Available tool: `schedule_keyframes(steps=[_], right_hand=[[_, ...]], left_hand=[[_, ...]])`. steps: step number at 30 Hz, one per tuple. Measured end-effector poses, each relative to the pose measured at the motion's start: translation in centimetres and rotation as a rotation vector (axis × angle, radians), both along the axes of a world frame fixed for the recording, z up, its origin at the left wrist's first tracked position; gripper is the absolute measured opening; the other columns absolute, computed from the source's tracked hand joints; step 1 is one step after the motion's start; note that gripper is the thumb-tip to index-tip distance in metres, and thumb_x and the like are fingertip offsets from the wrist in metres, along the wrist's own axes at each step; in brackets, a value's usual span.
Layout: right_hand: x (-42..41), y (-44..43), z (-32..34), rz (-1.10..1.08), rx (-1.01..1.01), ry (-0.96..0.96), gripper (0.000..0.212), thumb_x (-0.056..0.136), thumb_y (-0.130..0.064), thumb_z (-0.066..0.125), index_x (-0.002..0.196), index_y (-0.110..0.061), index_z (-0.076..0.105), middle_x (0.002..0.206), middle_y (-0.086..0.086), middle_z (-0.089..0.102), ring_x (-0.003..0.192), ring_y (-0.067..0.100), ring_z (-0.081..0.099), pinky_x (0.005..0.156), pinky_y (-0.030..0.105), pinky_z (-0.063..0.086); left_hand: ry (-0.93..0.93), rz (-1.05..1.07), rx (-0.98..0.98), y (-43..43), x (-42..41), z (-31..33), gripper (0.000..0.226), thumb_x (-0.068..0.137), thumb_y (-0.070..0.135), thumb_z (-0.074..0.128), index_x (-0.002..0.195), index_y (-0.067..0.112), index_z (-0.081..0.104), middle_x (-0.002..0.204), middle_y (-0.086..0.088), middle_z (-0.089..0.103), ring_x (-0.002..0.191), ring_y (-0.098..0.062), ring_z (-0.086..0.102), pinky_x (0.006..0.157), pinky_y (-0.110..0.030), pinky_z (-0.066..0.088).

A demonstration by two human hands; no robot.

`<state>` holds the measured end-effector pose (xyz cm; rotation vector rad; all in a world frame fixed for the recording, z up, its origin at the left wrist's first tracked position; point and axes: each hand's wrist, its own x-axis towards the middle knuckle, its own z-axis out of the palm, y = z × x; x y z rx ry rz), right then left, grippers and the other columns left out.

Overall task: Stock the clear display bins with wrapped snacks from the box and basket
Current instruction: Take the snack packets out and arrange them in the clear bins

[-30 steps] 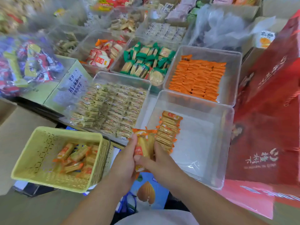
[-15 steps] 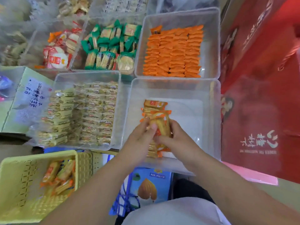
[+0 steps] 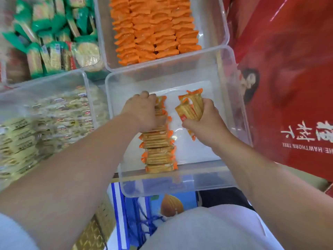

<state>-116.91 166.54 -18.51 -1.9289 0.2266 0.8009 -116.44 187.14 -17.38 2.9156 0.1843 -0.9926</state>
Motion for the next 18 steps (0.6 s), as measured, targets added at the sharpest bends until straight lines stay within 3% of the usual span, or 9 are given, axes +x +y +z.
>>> schedule_keyframes(steps=[2,5,11,15,18], right_hand=[[0.3,0.0,-0.3,0.019,-0.035,-0.01,0.077,0.057,-0.046,0.068,0.128,-0.033,0.04,0.12,0.003,0.055,0.09,0.026,0.066,0.069,0.043,0.06],[0.6,0.1,-0.5,0.012,-0.056,-0.009,0.075,0.057,-0.049,0.068,0.125,-0.037,0.039,0.12,0.0,0.053,0.089,0.021,0.066,0.065,0.038,0.059],[0.8,0.4,-1.0,0.03,-0.07,-0.01,0.075,0.064,-0.043,0.072,0.131,-0.034,0.039,0.122,0.002,0.053,0.096,0.021,0.065,0.077,0.043,0.059],[0.5,0.3,-1.3,0.045,-0.069,-0.014,0.078,0.068,-0.04,0.074,0.136,-0.031,0.038,0.125,0.003,0.051,0.099,0.019,0.062,0.078,0.039,0.057],[0.4,0.1,-1.5,0.042,-0.063,-0.023,0.076,0.071,-0.037,0.076,0.136,-0.03,0.038,0.125,0.002,0.05,0.1,0.018,0.061,0.076,0.036,0.056]], left_hand=[[-0.002,-0.004,-0.01,0.3,0.3,-0.6,0.097,0.078,0.075,0.064,0.149,0.014,0.04,0.142,-0.012,0.049,0.128,-0.037,0.051,0.105,-0.049,0.043],[0.002,0.013,-0.048,0.7,0.6,-1.0,0.101,0.072,0.078,0.069,0.144,0.012,0.042,0.14,-0.012,0.05,0.126,-0.037,0.052,0.104,-0.049,0.043],[0.039,-0.05,-0.008,1.3,1.4,-1.3,0.086,0.074,0.073,0.072,0.132,0.012,0.053,0.126,-0.012,0.054,0.119,-0.036,0.051,0.095,-0.047,0.046],[0.0,-0.095,0.061,1.3,1.7,-1.0,0.072,0.072,0.069,0.069,0.121,0.016,0.06,0.101,-0.005,0.048,0.103,-0.031,0.046,0.083,-0.042,0.041],[-0.031,-0.069,0.024,1.3,1.5,-0.9,0.074,0.071,0.063,0.075,0.126,0.016,0.058,0.11,-0.009,0.054,0.107,-0.034,0.051,0.087,-0.044,0.045]])
